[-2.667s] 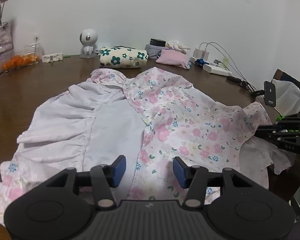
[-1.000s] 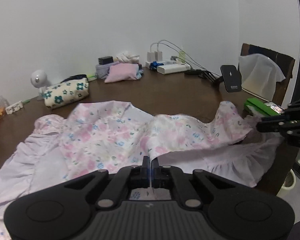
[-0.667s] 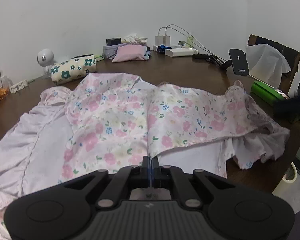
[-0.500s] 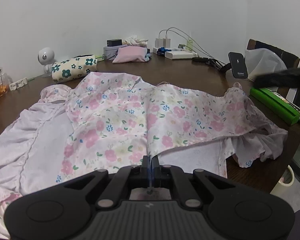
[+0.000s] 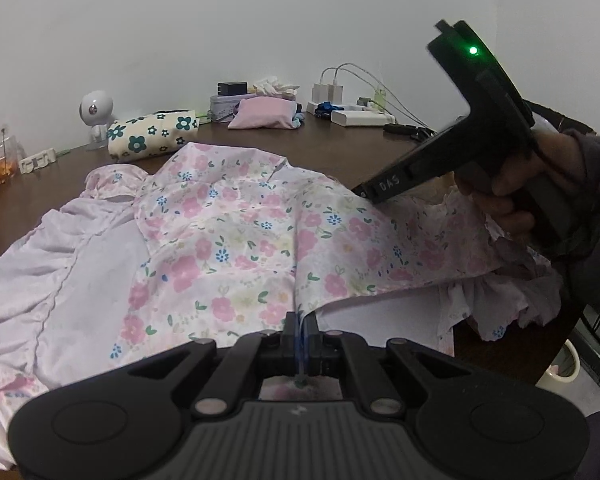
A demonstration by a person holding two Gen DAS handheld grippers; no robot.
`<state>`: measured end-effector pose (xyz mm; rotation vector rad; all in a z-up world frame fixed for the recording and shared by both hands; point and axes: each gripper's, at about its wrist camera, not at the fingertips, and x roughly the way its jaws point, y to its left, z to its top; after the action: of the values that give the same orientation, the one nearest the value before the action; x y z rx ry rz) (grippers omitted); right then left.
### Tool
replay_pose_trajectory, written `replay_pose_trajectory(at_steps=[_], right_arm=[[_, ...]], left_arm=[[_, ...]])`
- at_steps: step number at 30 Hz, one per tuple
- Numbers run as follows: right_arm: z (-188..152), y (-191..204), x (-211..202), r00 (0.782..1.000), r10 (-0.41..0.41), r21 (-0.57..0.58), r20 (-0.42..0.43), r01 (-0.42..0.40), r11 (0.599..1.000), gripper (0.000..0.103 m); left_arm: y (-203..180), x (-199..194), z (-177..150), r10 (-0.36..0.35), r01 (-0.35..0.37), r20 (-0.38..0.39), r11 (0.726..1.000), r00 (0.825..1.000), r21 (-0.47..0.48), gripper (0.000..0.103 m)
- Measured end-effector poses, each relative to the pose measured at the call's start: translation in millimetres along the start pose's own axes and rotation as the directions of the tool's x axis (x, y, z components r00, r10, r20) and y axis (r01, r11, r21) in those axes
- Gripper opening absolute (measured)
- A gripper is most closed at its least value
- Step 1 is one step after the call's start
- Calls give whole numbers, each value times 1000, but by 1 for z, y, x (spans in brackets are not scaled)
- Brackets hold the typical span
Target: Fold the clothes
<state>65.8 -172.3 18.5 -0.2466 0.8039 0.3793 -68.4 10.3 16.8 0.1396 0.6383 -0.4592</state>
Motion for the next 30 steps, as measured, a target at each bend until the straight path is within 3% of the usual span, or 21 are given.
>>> replay_pose_trajectory(at_steps=[3,6,9,10,11,12,15,18,20,21,22,23,30], right_arm=[[9,5,13,992,-122,-116,35,125,985,2],[16,5,24,983,-124,-156,132,145,977,1],[17,1,13,952,-228,-128,205,257,958,6],[14,-3,2,941,-249,-103,228,278,955,15],[8,-9,-15,934,-250,-72,256,277,958,34],[-2,-16,-33,931,-240,-39,275,260,965,43],[-44,-31,-85,941,-165,69,295,152,986,48],[-84,-24,-105,963,-119,89,241,100,991,47],[-106,-15,-110,969,-116,72,216,103,992,39],[-113,-12,-109,973,-115,68,200,103,992,27],[-118,-10,-109,976,-118,65,185,108,992,7],[-122,-10,-110,975,-138,62,176,129,990,0],[-144,-15,-130,956,-257,69,142,249,966,3]], left_arm=[[-5,5,2,11,-11,1,1000,1000,-3,1],[-11,11,6,35,-35,2,999,999,-4,2],[-16,10,8,54,-54,1,999,999,-5,12],[-13,6,8,49,-48,7,999,999,-15,18],[-10,2,9,43,-43,13,999,999,-24,20],[-7,-2,9,37,-37,19,999,999,-34,25],[7,-6,10,30,-29,20,998,999,-58,35],[16,-5,10,64,-64,4,996,998,-64,35],[19,-4,10,98,-99,-11,993,995,-67,35],[20,-4,9,107,-108,-15,991,994,-74,35],[21,-4,8,117,-118,-20,990,993,-79,36],[21,-4,7,129,-131,-29,988,991,-82,38],[18,-9,-4,163,-166,-34,983,986,-78,44]])
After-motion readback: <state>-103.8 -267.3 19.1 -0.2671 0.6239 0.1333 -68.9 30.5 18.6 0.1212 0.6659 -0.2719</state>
